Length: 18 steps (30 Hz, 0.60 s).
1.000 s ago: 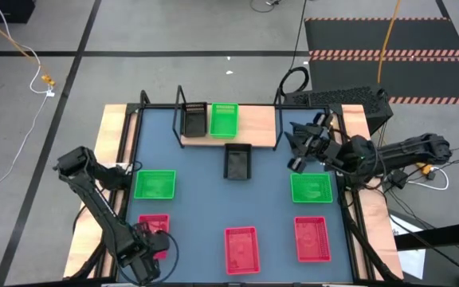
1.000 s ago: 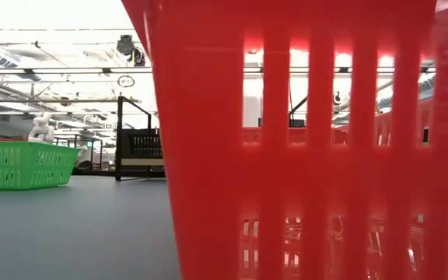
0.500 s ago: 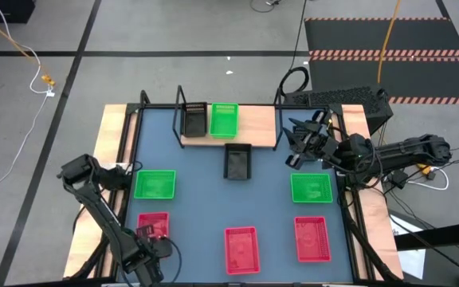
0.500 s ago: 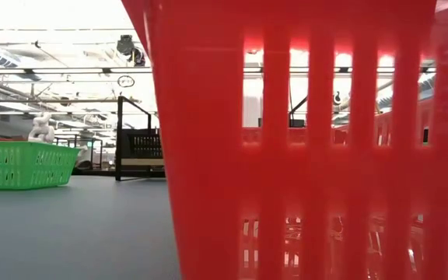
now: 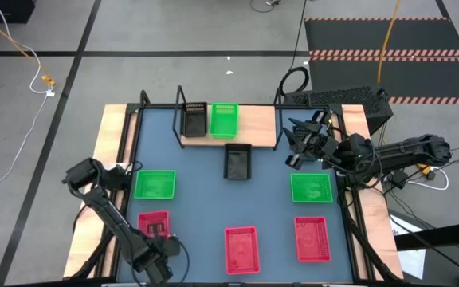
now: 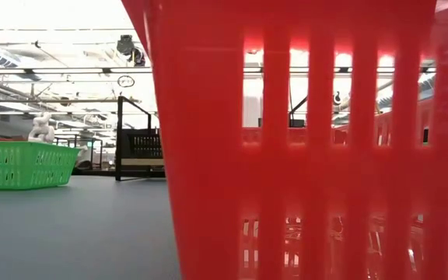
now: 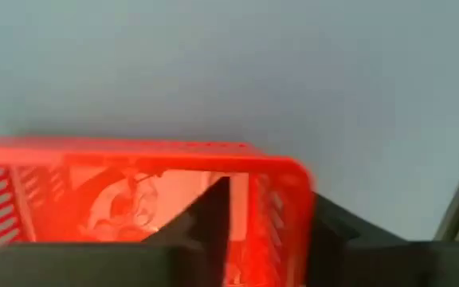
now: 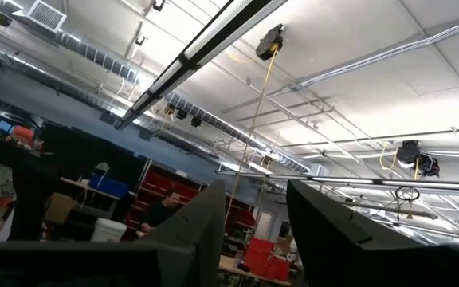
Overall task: Stack baskets on shelf by color
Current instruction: Put the bottom left red bin on the shelf
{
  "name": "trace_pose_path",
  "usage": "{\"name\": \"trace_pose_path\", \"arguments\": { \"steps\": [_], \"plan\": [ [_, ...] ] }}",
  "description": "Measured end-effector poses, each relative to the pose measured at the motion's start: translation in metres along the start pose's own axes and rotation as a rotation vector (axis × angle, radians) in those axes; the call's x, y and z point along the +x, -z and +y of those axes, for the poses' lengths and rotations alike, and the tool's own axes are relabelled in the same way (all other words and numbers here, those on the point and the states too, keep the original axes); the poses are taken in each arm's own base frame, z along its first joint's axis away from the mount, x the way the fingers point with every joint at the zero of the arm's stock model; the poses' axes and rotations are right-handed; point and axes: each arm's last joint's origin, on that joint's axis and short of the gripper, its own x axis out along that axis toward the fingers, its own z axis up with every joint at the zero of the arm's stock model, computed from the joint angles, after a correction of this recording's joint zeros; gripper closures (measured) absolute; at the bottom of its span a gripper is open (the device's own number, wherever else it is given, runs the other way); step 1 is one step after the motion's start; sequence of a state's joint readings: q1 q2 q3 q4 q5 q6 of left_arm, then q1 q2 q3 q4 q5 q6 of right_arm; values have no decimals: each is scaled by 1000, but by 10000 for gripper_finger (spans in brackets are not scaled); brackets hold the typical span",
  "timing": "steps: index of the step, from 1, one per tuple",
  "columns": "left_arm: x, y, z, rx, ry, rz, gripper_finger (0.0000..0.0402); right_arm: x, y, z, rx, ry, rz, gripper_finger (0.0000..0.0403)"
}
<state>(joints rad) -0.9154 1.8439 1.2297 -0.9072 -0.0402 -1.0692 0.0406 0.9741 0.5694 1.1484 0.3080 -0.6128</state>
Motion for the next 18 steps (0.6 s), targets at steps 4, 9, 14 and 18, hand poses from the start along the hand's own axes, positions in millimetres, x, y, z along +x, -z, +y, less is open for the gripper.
{"name": "trace_pose_path", "arguments": {
  "steps": [4, 9, 14, 18],
  "plan": [
    [-2, -10, -3, 61, 81, -37, 383, 0, 0, 0, 0, 0, 0, 273],
    [-4, -19, 1, 39, 112, -20, 379, 0, 0, 0, 0, 0, 0, 273],
    [-26, -31, 14, 4, 175, -31, 396, 0, 0, 0, 5, -1, 0, 273],
    [-46, -44, 30, -106, 213, -94, 389, 0, -1, -1, 28, 3, -6, 273]
  ]
}}
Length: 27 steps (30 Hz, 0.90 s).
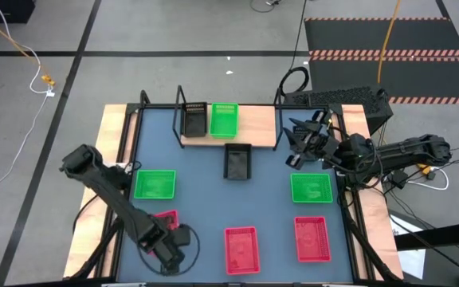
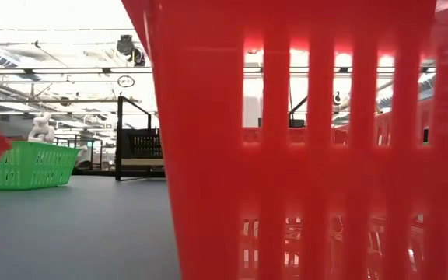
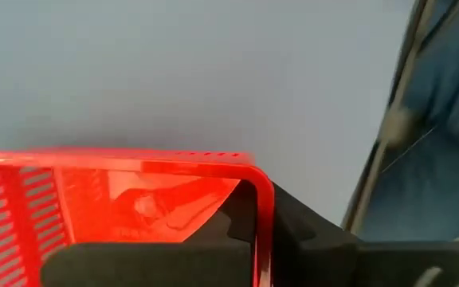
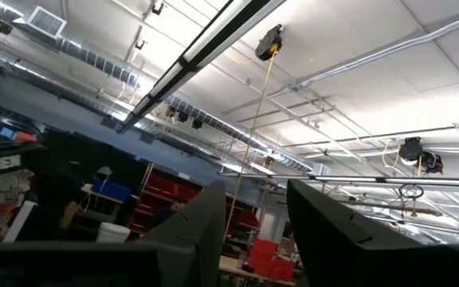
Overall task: Stack baskets on shelf by color
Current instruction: Put the bottom left red bin on the shelf
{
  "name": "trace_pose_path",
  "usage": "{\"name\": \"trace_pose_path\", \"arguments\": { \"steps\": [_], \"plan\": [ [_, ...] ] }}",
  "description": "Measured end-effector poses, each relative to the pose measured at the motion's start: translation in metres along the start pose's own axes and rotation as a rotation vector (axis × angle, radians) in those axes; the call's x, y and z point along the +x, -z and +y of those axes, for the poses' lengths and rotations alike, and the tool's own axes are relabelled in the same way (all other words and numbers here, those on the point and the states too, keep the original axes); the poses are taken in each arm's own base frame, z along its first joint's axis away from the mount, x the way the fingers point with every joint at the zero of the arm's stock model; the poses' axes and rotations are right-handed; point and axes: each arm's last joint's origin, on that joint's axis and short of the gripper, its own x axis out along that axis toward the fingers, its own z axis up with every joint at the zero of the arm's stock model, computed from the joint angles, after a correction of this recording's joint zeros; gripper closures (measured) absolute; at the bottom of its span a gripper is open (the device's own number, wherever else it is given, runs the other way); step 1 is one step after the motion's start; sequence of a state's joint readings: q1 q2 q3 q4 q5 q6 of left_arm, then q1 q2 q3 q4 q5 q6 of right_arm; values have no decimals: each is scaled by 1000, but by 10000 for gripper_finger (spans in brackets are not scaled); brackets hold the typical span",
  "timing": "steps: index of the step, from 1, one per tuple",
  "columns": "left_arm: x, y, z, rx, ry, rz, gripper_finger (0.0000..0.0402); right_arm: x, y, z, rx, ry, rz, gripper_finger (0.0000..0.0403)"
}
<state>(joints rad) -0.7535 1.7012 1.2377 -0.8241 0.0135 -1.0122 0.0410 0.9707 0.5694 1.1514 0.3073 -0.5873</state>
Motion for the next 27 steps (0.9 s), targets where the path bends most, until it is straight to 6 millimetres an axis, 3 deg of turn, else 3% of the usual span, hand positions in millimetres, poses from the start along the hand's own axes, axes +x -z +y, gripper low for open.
{"name": "trace_pose_path", "arguments": {
  "steps": [11, 18, 27],
  "plan": [
    [-51, -51, 50, -173, 67, -157, 391, -1, 1, 0, -28, -21, 35, 273],
    [-72, -86, 75, -52, 43, -261, 397, -7, 1, -5, -154, -4, 146, 273],
    [-128, -136, 111, 168, -206, -552, 397, -12, 3, -9, -63, 56, 264, 273]
  ]
}}
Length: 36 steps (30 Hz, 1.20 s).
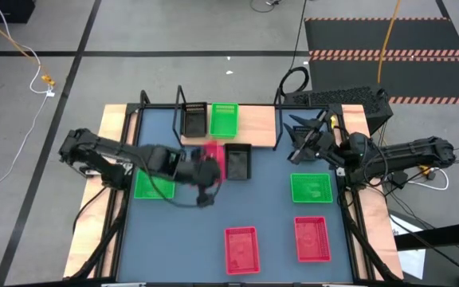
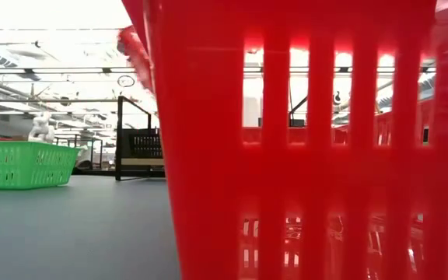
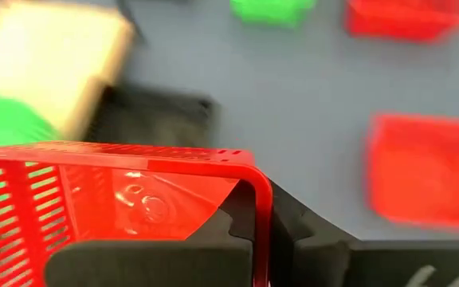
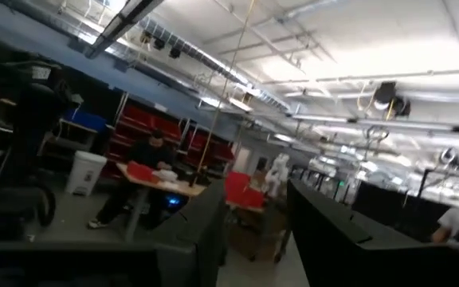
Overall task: Stack baskets on shelf by color
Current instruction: Put the bottom left red bin on the shelf
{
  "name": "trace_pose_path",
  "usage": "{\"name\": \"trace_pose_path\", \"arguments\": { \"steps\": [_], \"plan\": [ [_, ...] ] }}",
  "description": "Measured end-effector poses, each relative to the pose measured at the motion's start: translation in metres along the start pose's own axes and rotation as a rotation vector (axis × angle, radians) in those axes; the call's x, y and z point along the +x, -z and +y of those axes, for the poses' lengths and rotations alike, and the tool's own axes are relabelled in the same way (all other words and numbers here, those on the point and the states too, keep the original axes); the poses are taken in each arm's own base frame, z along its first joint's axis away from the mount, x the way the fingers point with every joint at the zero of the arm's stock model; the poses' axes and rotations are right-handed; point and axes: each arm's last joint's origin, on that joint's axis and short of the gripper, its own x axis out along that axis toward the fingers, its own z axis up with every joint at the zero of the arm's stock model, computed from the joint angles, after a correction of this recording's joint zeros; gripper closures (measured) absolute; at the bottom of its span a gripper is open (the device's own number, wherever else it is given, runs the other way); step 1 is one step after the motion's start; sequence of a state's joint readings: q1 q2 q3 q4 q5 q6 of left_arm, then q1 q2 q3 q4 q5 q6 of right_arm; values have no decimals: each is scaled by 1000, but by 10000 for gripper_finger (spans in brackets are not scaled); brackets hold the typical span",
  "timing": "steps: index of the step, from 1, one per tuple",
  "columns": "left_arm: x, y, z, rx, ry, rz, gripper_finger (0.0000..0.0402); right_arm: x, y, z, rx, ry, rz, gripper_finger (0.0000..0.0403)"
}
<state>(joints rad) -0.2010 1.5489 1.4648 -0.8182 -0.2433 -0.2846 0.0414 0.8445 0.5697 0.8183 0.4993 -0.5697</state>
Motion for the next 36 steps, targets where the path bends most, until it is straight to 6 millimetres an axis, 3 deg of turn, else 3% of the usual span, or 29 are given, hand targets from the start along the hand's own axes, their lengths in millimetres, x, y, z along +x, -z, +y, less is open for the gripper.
{"name": "trace_pose_path", "arguments": {
  "steps": [4, 9, 21, 27, 36],
  "plan": [
    [9, -22, 35, 89, -105, -101, 398, -4, 1, 1, 122, -35, 41, 273],
    [39, -40, 70, 189, -200, -172, 399, -14, -3, 5, 227, -110, 67, 273],
    [109, -64, 127, 246, -328, -349, 398, -33, -19, 18, 321, -262, 37, 273],
    [137, -76, 142, 222, -247, -449, 398, -35, -21, 20, 323, -274, 34, 273],
    [160, -98, 148, 250, -193, -273, 397, -36, -22, 21, 340, -285, 27, 273]
  ]
}}
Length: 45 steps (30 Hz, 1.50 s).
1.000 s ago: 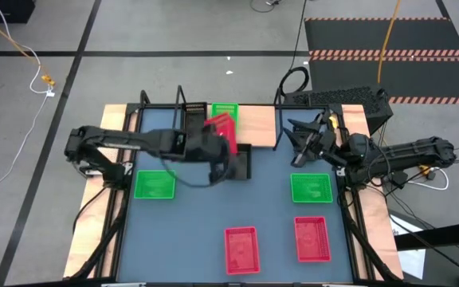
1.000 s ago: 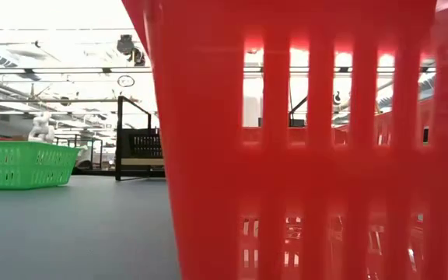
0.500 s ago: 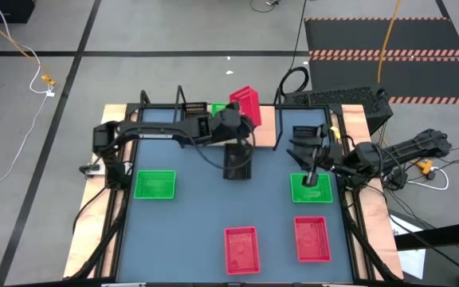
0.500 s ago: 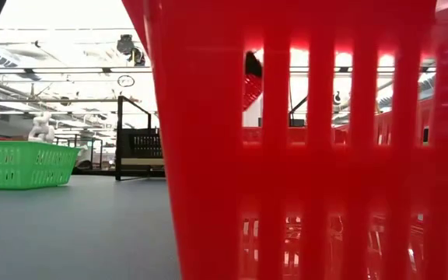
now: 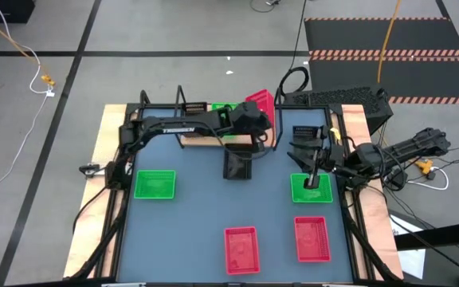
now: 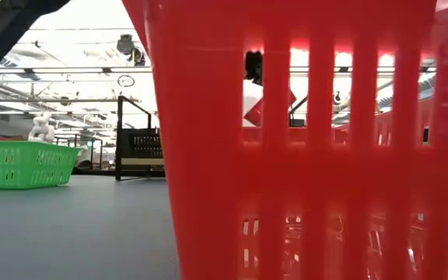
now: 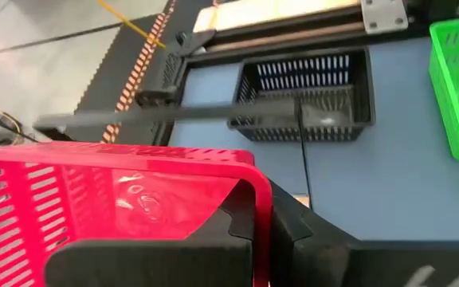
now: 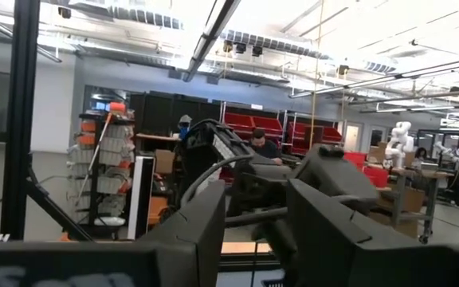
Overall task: Stack baskets on shelf by color
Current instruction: Put the bottom left red bin on the shelf
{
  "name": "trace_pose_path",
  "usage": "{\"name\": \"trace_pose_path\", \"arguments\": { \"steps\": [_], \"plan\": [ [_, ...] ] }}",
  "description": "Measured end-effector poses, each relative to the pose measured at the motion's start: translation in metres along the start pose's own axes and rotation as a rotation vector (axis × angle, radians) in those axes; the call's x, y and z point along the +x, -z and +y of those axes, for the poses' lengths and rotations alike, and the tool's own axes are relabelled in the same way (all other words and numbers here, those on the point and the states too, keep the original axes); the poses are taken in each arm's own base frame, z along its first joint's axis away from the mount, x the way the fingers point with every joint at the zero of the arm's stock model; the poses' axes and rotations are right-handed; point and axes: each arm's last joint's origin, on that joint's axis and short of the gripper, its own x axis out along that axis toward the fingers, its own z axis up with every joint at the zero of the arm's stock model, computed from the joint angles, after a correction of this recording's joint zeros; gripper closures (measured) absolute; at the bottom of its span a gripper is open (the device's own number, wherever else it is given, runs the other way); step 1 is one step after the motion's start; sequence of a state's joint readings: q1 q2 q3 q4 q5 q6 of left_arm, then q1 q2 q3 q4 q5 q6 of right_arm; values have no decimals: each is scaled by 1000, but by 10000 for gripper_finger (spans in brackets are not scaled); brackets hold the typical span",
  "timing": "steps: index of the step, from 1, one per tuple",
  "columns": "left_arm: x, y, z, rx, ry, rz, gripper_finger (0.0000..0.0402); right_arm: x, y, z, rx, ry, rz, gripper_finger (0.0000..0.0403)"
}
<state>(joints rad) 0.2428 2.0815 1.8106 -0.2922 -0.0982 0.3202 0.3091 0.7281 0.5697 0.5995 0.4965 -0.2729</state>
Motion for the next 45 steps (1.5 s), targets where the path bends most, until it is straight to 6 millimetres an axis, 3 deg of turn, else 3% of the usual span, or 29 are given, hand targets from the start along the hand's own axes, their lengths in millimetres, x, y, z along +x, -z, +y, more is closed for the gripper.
{"name": "trace_pose_path", "arguments": {
  "steps": [6, 11, 32, 45],
  "plan": [
    [10, -8, 2, 21, 9, 16, 397, -1, 0, 1, 2, -8, -2, 273],
    [17, 6, 2, 25, 66, 114, 397, -1, 0, 1, 0, -8, -1, 273],
    [48, 31, -2, 42, 49, 180, 389, 0, 2, 2, -7, -9, 17, 273],
    [46, 39, -6, -51, 29, 280, 374, -1, 1, 1, -57, -8, 14, 273]
  ]
}}
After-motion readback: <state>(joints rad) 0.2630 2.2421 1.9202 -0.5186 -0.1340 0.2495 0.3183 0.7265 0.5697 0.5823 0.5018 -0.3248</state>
